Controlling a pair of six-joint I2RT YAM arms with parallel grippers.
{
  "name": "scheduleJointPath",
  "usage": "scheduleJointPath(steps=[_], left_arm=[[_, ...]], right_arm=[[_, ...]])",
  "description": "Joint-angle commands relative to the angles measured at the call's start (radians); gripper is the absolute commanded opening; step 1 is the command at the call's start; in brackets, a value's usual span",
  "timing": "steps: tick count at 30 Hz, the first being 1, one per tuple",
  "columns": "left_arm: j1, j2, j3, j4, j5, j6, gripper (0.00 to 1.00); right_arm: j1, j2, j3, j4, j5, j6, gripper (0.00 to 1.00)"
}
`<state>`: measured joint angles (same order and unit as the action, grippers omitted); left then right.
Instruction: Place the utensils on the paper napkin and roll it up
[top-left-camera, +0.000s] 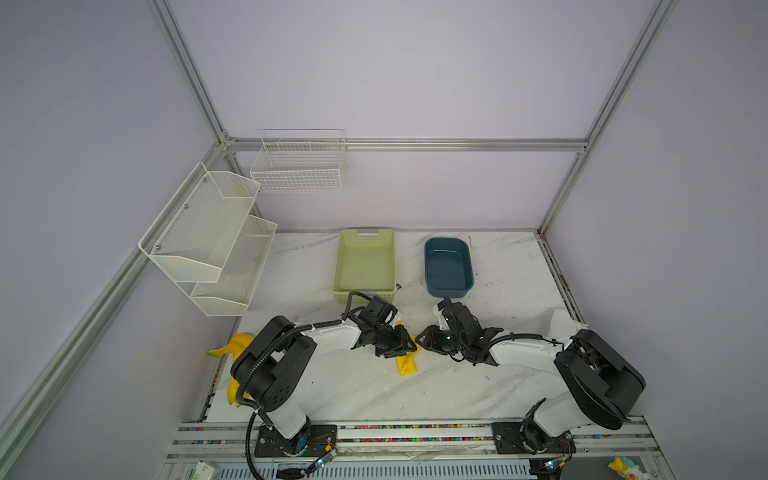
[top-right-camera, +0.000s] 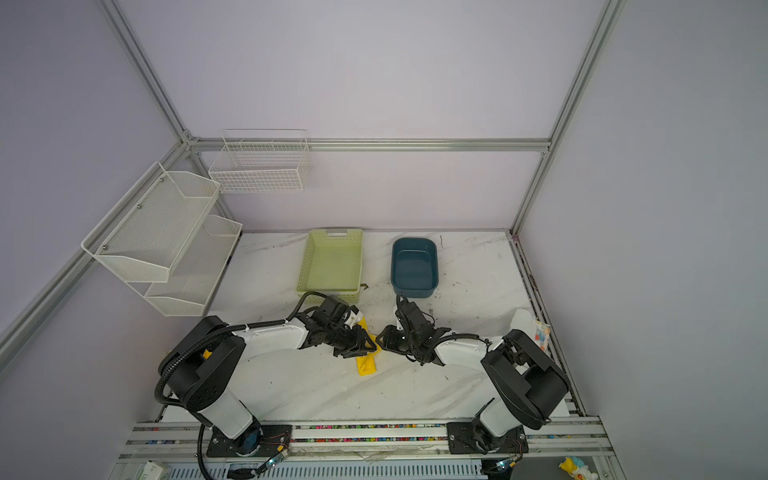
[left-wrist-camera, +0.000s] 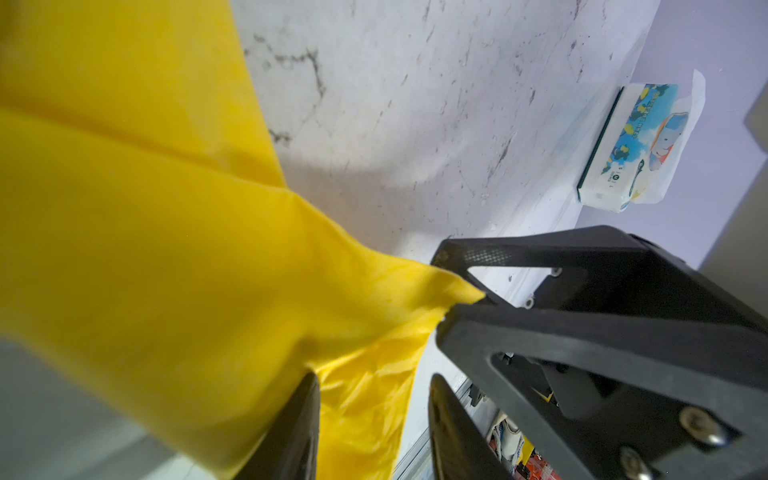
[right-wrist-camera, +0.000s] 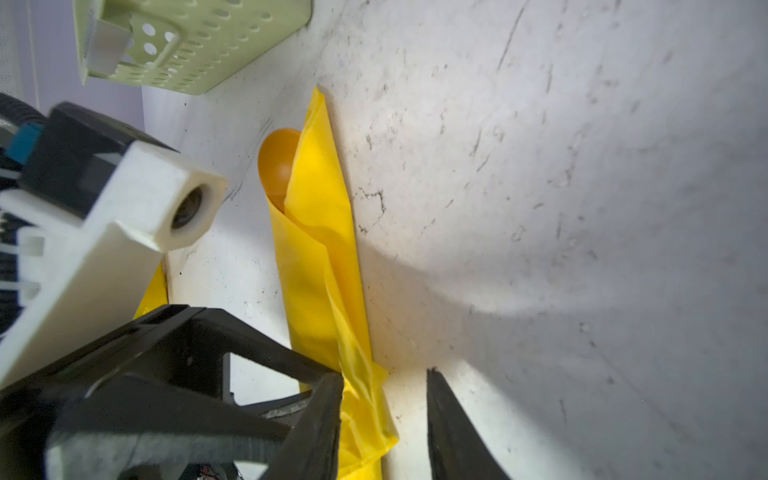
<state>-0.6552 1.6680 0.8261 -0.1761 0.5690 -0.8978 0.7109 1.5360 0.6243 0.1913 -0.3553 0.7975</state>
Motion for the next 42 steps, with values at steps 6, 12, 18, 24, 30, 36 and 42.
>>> scheduleJointPath(steps=[6,12,18,24,30,36,42], left_arm=[[-0.001,-0.003,-0.011,-0.029,0.021,0.028,0.43],[-0.003,-0.055,0.023,-0.103,0.018,0.067,0.44],[-0.003,-0.108,0.019,-0.145,0.023,0.077,0.44],[-0.003,-0.14,-0.01,-0.166,0.019,0.079,0.28],[-0.006,-0.135,-0.033,-0.148,0.04,0.068,0.12],[-0.009,-0.104,-0.067,-0.106,0.076,0.063,0.04],[-0.012,-0.07,-0.116,-0.027,0.134,0.046,0.03]], right_arm=[[-0.034,0.057,0.036,0.054,-0.077,-0.002,0.23],[-0.058,0.092,0.023,0.053,-0.069,-0.009,0.09],[-0.059,0.104,0.018,0.054,-0.075,-0.007,0.05],[-0.059,0.096,0.017,0.054,-0.076,-0.003,0.05],[-0.059,0.093,0.019,0.053,-0.076,0.0,0.05],[-0.059,0.086,0.015,0.053,-0.072,0.002,0.04],[-0.061,0.081,0.012,0.054,-0.067,0.003,0.04]])
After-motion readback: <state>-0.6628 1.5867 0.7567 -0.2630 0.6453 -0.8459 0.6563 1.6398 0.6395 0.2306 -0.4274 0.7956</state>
